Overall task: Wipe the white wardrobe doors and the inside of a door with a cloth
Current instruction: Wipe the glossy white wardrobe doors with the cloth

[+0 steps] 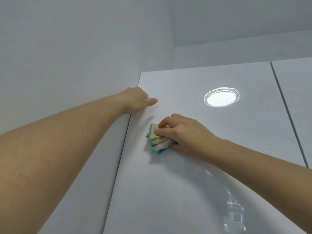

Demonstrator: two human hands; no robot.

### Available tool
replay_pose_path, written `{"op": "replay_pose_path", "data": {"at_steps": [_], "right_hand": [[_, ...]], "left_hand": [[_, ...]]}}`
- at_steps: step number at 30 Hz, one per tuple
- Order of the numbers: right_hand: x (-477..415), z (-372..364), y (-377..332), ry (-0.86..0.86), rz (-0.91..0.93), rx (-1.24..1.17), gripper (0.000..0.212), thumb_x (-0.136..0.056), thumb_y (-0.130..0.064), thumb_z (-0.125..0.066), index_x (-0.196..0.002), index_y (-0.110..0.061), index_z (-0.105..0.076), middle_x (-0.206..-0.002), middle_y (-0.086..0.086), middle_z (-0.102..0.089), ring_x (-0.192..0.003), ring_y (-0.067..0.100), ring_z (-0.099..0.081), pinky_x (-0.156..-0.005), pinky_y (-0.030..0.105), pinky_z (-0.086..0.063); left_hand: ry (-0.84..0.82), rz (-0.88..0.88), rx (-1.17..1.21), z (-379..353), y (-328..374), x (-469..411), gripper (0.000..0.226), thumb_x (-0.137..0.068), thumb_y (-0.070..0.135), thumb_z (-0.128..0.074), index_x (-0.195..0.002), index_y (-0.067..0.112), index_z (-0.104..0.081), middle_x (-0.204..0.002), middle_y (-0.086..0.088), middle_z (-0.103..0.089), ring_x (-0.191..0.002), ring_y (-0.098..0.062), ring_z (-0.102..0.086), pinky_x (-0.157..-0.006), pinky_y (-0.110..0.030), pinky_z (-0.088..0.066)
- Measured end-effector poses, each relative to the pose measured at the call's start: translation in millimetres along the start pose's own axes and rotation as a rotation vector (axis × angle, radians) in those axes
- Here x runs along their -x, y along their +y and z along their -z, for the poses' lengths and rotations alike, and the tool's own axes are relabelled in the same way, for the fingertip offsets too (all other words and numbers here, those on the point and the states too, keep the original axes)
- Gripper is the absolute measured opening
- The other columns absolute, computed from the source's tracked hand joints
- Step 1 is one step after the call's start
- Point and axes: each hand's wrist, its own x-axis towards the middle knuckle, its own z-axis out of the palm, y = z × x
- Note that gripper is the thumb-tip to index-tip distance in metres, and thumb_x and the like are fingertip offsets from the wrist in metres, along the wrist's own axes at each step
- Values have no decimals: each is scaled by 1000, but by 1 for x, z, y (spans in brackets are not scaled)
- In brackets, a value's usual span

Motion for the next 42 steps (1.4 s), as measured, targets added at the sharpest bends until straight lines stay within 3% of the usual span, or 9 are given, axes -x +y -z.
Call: {"op": "replay_pose_path", "data": {"at_steps": [9,16,18,19,20,25,33,39,42], "right_hand": [[-40,-9,-1,50,-260,103,35,-91,-12,-51,-123,-23,-60,-120,-3,-56,-102,21,-44,-71,35,-45],[-38,-21,-20,-16,-28,68,34,-75,-4,-70,-106,-16,-72,-100,1,-69,-80,26,-55,-53,28,-38],[-47,-22,-20,41,-103,109,37,-81,-3,-63,-113,-18,-69,-106,-1,-67,-83,23,-50,-56,29,-33],[-54,-23,-21,47,-153,129,39,-85,-3,-57,-120,-19,-65,-111,-2,-64,-88,22,-46,-59,30,-31],[-60,-25,-23,33,-201,149,41,-88,-3,-51,-125,-20,-61,-117,-3,-61,-90,20,-40,-62,30,-29],[-80,-29,-27,-7,-258,166,46,-88,-3,-47,-129,-21,-56,-123,-6,-58,-89,16,-30,-57,28,-20],[-48,-45,-54,18,80,48,27,-63,-8,-75,-86,-23,-74,-84,-12,-70,-66,15,-49,-54,22,-21],[-7,-48,-71,-114,269,63,26,-76,-7,-62,-94,-25,-65,-97,-13,-65,-71,16,-37,-57,31,-42],[2,-31,-46,-65,264,139,21,-80,-13,-64,-95,-28,-66,-98,-17,-65,-71,17,-42,-54,29,-35]], "left_hand": [[-3,27,132,5,0,-1,51,-99,48,-44,-62,19,-27,-61,1,-28,-54,-18,-26,-53,-31,-21],[-14,43,166,7,0,-2,50,-99,52,-42,-66,19,-24,-61,0,-31,-52,-18,-29,-53,-32,-23],[-26,50,201,8,1,-3,58,-99,53,-41,-102,-2,-22,-81,-11,-60,-70,-28,-57,-65,-35,-44],[-31,60,213,9,1,-3,65,-99,53,-41,-114,-7,-57,-112,-19,-64,-99,-37,-61,-85,-40,-48],[-29,77,222,9,-1,-6,68,-98,56,-41,-126,-5,-54,-132,-22,-56,-119,-39,-54,-99,-43,-44],[-43,100,245,11,-6,-13,70,-94,62,-41,-127,2,-56,-125,-16,-61,-115,-32,-59,-104,-45,-44],[-64,64,175,10,-3,-2,76,-97,58,-41,-137,-6,-41,-148,-16,-39,-136,-37,-37,-113,-42,-28],[-71,21,-82,-2,-1,7,47,-96,58,-43,-82,13,-48,-114,-13,-58,-92,-25,-50,-76,-34,-37],[-74,-31,-164,-6,2,11,59,-93,59,-48,-127,11,-47,-132,-8,-52,-113,-26,-49,-88,-34,-39]]}}
